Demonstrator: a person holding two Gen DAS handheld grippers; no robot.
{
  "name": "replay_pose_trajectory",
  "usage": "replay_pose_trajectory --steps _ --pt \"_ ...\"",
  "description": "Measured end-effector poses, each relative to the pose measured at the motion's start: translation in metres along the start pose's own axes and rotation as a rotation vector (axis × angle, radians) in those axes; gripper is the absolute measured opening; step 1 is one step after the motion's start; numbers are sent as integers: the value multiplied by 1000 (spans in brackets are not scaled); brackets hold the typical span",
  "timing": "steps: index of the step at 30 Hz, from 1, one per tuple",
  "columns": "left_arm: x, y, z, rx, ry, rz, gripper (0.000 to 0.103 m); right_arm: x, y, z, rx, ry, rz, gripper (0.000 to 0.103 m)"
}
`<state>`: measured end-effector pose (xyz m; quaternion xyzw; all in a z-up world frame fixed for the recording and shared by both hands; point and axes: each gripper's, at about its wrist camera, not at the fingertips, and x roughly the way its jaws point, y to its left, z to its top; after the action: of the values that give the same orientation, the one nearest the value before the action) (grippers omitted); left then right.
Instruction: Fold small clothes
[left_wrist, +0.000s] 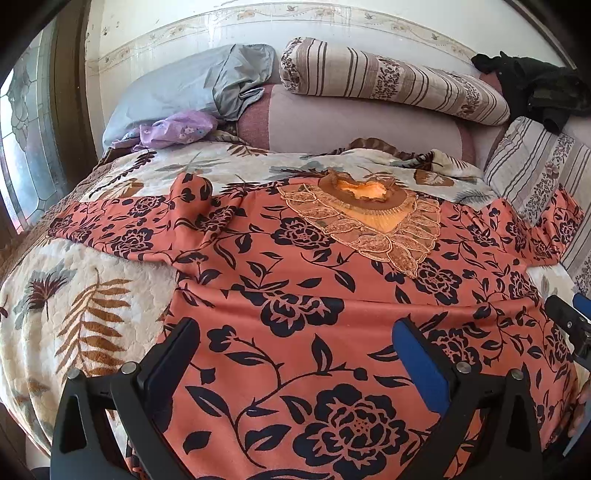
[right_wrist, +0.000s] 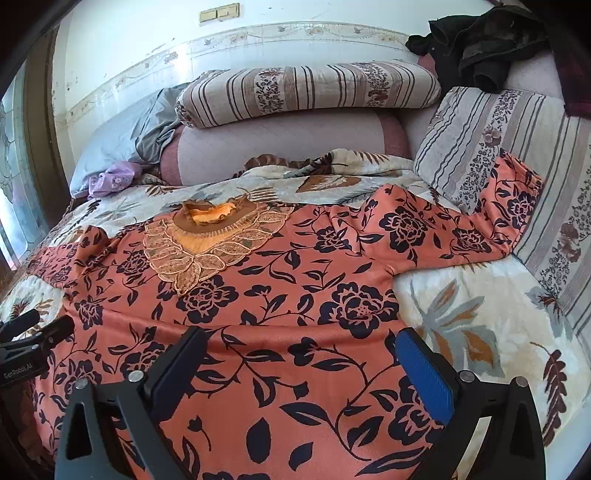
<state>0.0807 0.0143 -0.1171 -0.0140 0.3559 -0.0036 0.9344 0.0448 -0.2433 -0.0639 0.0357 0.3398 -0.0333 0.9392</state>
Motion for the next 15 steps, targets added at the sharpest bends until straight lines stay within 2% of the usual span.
replay_pose_trajectory --steps 15 --pt "5 6 -4 -26 24 12 103 0 3 -3 -21 2 -11 103"
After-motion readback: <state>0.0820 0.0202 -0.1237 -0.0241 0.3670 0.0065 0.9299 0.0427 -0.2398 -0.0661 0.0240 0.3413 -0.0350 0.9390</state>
